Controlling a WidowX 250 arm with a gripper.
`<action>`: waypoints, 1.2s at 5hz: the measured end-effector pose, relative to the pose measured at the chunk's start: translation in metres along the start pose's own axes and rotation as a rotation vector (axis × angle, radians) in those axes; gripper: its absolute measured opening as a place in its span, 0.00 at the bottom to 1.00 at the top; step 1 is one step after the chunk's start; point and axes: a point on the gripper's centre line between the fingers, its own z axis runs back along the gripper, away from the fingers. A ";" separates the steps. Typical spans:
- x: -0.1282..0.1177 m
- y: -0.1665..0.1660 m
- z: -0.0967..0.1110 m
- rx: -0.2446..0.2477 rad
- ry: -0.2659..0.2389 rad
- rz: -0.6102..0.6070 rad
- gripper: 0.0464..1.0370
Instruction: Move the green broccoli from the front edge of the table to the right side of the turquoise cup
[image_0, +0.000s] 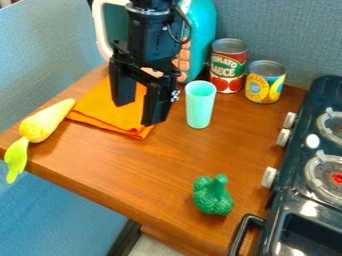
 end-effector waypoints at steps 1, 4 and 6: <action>0.000 -0.001 -0.008 -0.008 0.027 0.001 0.97; 0.016 -0.057 -0.015 0.034 -0.024 -0.091 0.97; 0.024 -0.076 -0.042 0.022 0.043 -0.196 0.97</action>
